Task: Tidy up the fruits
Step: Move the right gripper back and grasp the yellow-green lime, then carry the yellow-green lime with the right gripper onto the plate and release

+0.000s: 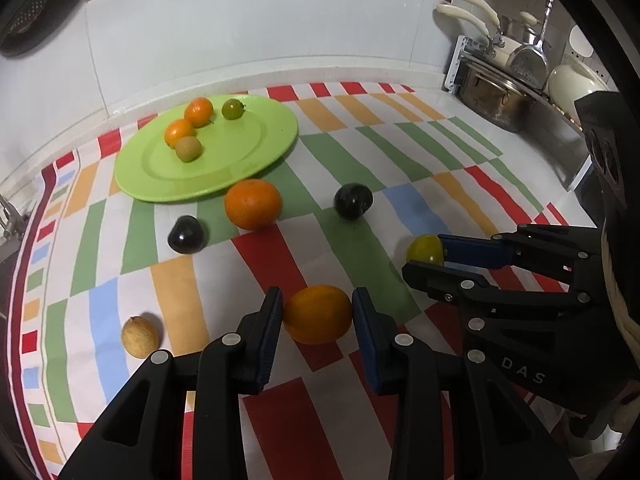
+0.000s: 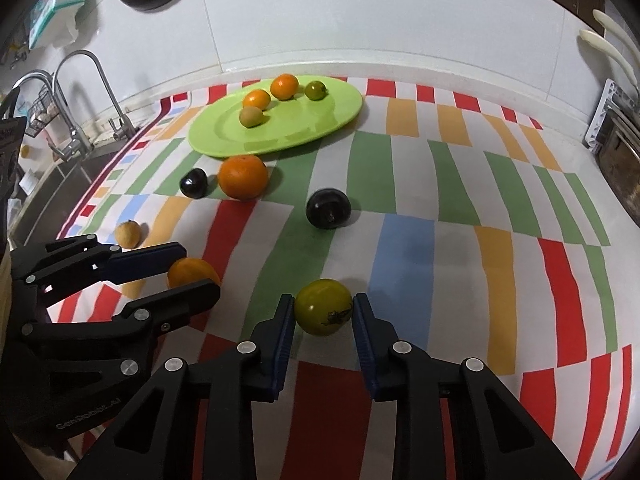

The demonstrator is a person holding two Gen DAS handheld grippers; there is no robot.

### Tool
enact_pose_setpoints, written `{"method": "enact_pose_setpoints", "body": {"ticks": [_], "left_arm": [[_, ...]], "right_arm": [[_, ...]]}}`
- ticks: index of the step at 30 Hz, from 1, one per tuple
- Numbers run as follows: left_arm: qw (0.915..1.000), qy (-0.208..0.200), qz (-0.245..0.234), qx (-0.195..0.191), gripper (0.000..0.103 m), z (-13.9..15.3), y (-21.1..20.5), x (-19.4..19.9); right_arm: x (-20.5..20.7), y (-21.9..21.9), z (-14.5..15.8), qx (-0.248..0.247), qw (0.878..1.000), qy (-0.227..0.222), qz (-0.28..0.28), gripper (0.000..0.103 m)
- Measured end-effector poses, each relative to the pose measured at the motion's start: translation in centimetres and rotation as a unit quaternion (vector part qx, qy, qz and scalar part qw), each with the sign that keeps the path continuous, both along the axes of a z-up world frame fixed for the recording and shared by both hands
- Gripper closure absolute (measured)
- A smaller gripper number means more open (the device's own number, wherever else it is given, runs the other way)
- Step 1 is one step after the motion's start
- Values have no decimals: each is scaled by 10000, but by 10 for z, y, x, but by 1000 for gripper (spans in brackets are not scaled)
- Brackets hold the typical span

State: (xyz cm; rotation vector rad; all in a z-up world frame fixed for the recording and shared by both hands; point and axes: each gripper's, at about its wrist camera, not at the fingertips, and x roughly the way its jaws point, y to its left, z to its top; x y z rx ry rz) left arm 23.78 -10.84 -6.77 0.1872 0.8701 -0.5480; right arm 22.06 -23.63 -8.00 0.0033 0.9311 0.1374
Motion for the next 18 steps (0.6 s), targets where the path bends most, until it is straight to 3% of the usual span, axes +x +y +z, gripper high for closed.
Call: {"method": "enact_pose_setpoints", "body": {"ticks": [18], "left_arm": [[9978, -582, 285, -104, 68, 51, 29, 7]], "right_arm": [[-2, 23, 58, 258, 9970, -713, 138, 73]]}}
